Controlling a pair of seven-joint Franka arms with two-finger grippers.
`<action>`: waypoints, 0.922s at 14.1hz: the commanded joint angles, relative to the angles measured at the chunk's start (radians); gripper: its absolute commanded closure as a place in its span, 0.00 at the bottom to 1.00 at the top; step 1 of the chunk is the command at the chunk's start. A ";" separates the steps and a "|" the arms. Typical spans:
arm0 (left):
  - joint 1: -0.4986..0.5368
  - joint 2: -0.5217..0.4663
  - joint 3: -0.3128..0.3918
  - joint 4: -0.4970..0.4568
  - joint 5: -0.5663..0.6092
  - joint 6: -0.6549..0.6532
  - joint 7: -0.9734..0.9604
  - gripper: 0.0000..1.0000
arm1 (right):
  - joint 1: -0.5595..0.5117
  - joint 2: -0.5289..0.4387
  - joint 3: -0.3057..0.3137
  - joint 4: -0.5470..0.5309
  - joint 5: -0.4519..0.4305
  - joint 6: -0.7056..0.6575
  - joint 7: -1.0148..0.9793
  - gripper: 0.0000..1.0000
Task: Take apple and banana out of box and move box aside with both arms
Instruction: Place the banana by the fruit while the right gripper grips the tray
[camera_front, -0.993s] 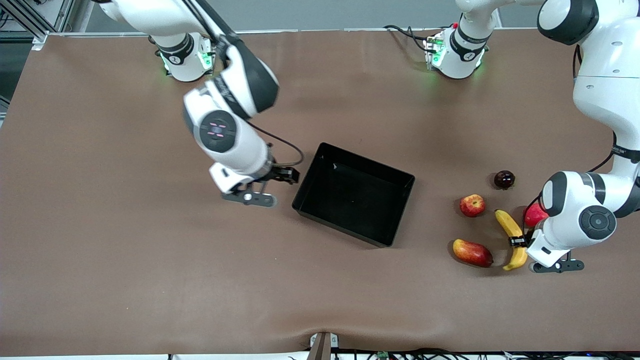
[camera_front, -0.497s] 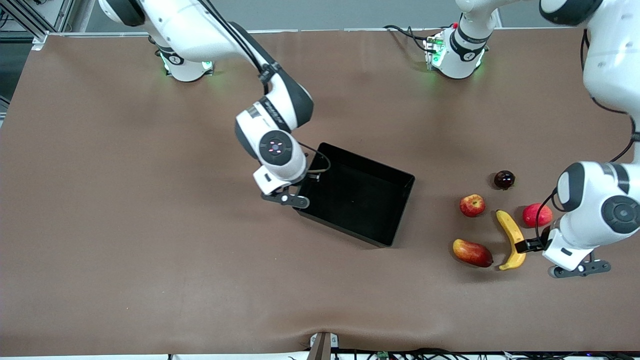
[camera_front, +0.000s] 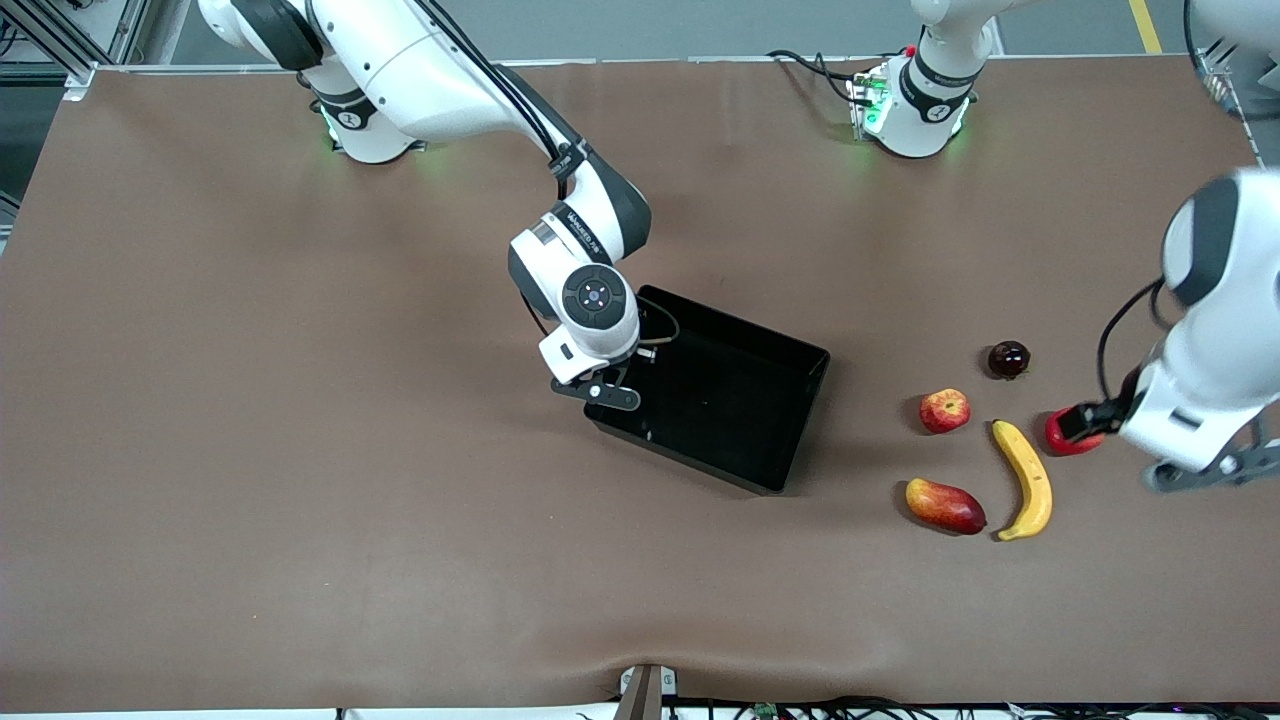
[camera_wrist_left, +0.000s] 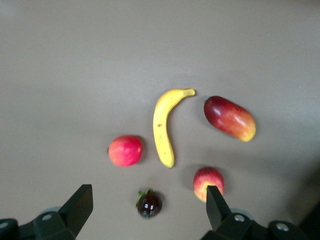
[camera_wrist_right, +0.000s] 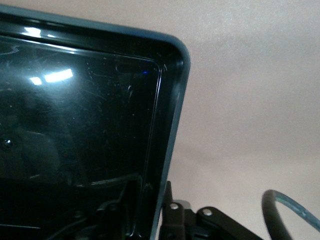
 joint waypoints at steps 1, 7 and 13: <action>0.005 -0.126 -0.003 -0.030 -0.081 -0.078 0.008 0.00 | -0.002 0.008 -0.007 0.030 -0.014 -0.010 0.019 1.00; -0.175 -0.309 0.140 -0.048 -0.209 -0.219 0.068 0.00 | -0.062 -0.028 -0.007 0.039 -0.008 -0.063 -0.016 1.00; -0.293 -0.385 0.370 -0.131 -0.346 -0.229 0.174 0.00 | -0.261 -0.090 0.003 0.206 0.009 -0.383 -0.259 1.00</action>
